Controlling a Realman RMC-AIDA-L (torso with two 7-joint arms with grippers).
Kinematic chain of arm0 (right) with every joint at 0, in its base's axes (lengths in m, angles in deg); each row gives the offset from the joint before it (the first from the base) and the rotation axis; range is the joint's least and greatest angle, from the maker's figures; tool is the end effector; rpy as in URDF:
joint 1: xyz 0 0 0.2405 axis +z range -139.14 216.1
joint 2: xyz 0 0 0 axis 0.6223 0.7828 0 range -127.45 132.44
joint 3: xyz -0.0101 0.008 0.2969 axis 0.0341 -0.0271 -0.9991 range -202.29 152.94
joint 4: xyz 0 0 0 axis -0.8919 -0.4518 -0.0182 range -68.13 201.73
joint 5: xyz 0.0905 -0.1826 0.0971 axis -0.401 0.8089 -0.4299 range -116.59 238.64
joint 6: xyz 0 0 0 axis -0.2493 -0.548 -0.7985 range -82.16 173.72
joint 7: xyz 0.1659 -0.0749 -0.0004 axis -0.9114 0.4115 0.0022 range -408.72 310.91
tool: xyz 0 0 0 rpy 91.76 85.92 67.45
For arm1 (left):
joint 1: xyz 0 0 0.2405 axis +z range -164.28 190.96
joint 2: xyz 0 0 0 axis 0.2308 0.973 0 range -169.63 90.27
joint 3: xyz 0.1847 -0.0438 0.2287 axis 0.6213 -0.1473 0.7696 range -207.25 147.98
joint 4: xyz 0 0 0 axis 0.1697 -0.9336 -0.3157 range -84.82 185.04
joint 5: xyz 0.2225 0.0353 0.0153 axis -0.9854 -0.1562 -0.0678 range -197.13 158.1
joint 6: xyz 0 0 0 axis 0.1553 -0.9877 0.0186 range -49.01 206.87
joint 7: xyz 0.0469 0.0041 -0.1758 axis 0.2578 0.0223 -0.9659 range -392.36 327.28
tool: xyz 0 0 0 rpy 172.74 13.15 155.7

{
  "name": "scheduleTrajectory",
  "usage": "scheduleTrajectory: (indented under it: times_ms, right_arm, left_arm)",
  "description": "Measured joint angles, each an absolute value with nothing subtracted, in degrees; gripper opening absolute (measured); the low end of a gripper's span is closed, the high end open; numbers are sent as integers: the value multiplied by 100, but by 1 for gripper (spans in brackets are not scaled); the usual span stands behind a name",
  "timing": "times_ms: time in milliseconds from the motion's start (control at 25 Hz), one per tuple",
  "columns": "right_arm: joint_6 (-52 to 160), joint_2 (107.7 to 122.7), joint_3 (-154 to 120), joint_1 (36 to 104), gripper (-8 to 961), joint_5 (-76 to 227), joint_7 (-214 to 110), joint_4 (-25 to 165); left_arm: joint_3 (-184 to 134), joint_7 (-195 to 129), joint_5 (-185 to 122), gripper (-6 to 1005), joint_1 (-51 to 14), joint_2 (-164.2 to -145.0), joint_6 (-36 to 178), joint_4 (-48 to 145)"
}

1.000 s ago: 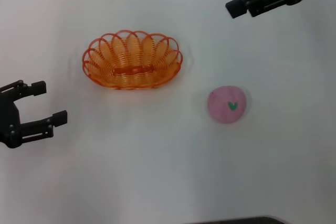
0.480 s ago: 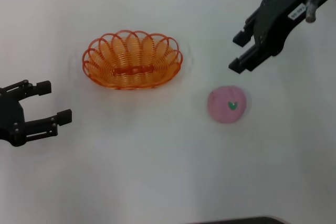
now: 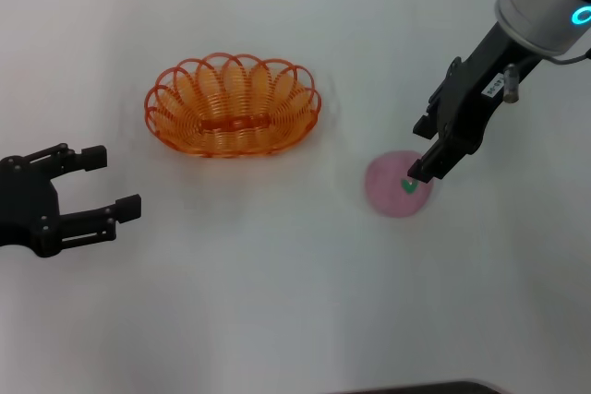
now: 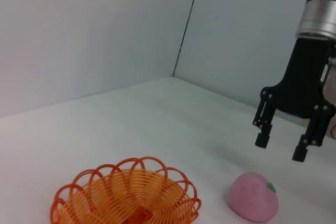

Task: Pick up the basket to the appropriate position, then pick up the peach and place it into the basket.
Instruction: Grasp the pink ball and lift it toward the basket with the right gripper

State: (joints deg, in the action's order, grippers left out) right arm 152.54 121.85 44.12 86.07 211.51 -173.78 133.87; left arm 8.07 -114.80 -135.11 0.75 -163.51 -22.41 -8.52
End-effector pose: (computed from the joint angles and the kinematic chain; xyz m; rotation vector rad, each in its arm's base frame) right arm 0.1899 0.3928 -0.0448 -2.9765 0.5965 -0.7299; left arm -0.3295 0.2806 -0.0182 -2.6696 -0.6901 -0.6550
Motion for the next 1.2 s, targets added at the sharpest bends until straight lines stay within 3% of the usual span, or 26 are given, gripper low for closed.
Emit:
scheduleTrajectory:
  times_ms: [1120, 1200]
  right_arm:
    - [13961, 12254, 5414, 8694, 636, 20956, -17133, 12205]
    - [13975, 12258, 5442, 8697, 587, 20951, -17124, 12192]
  left_arm:
    - [1018, -11480, -13518, 846, -11, -16360, -2329, -677]
    - [1019, -11480, -13518, 846, -11, -16360, -2329, -660]
